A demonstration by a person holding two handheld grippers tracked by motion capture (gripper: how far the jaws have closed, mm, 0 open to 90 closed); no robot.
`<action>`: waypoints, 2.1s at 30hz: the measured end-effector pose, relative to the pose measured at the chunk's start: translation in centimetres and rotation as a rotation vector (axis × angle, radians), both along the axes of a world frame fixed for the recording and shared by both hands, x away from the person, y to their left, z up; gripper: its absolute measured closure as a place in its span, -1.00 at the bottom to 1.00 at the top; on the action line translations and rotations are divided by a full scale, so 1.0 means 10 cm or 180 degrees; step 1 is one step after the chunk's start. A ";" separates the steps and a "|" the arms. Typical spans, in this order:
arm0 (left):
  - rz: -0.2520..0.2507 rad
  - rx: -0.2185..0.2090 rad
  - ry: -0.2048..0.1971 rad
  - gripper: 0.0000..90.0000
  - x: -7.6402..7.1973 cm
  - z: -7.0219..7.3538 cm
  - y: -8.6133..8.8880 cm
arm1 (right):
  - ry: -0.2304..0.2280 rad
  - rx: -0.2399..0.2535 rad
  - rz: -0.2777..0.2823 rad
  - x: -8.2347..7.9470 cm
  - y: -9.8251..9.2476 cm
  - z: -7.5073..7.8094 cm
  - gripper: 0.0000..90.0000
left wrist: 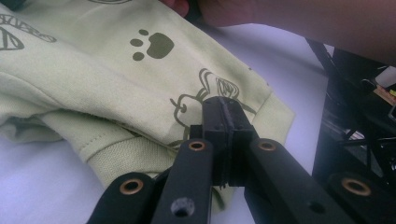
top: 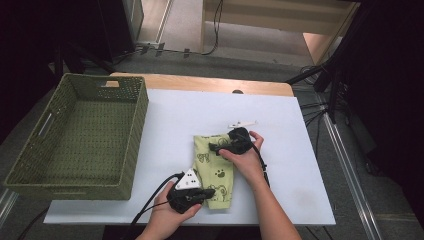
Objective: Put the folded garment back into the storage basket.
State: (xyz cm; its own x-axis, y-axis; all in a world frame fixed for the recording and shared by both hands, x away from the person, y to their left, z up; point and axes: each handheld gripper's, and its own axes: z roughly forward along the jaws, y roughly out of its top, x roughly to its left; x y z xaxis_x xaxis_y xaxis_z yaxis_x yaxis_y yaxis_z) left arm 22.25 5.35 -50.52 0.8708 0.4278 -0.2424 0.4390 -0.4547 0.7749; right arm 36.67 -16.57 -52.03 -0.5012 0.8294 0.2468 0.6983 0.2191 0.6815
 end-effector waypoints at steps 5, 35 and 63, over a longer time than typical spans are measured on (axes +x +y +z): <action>0.0000 0.0009 -0.0005 0.98 0.00 0.00 0.00 | 0.0080 0.0124 0.0114 -0.06 0.01 0.04 -0.45; 0.0757 0.0355 0.0187 -0.79 0.18 -0.04 -0.15 | 0.0015 0.0665 -0.0524 -0.39 -0.48 0.03 0.47; 0.0619 0.0360 -0.0326 0.46 0.01 -0.03 -0.27 | -0.0295 0.0533 -0.0219 -0.43 -0.36 0.22 0.48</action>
